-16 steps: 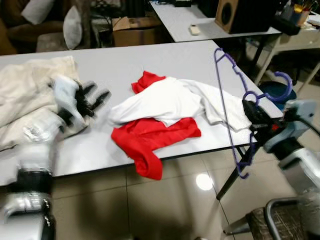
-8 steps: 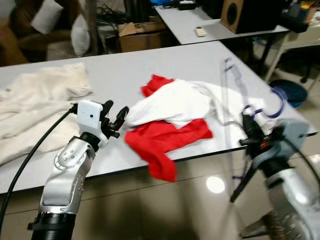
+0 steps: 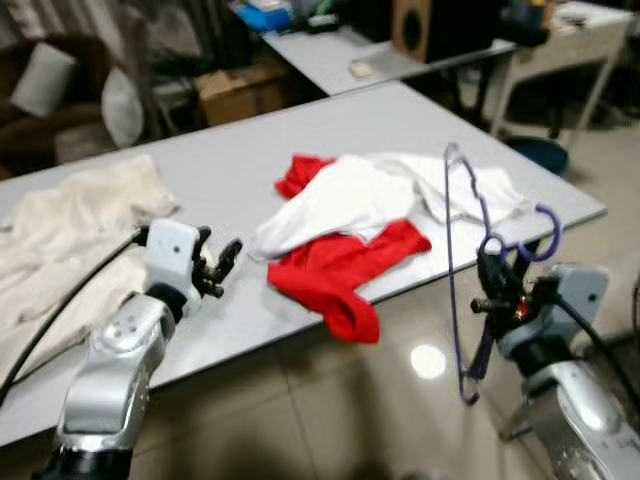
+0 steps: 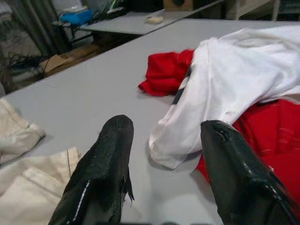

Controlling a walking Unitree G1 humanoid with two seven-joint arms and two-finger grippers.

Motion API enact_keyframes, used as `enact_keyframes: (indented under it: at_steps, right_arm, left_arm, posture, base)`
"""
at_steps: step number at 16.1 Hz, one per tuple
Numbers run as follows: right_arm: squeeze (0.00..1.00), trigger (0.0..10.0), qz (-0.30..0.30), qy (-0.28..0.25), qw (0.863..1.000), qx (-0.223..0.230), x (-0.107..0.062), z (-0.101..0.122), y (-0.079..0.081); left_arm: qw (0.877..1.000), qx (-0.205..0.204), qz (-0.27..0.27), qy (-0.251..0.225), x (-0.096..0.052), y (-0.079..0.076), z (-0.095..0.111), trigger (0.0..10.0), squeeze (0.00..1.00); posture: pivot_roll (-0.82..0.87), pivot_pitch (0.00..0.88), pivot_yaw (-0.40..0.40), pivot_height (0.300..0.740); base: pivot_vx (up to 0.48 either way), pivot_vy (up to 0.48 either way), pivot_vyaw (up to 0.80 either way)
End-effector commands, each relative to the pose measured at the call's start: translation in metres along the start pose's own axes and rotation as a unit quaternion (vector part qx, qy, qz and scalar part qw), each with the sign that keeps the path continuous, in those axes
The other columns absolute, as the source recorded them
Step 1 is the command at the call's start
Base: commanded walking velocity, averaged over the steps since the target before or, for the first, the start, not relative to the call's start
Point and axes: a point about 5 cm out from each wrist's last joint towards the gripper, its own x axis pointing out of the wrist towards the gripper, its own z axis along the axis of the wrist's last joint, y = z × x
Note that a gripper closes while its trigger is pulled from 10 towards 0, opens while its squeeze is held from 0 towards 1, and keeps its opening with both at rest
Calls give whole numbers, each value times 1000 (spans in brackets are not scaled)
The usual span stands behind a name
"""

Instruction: Hang hanger

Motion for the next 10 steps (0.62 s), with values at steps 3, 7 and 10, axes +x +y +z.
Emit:
enact_keyframes:
  at_steps: [3,7,10]
  right_arm:
    - [0,10000,63,-72,995,25,9,24,18]
    - [0,10000,76,-45,996,-13,33,12,6]
    - [0,10000,65,-39,997,-8,26,10,8]
  left_arm:
    - [997,-49,53,-15,-7,12,0,10000,0]
    - [998,-64,3,-27,14,-22,-8,10000,0]
    - [997,-41,-45,-46,12,-43,1,10000,0]
  posture:
    - [-88,0,53,740]
    - [-129,0,13,740]
    - [-142,0,12,740]
  base:
    - [0,480,0]
    - [0,480,575]
    - [0,300,800]
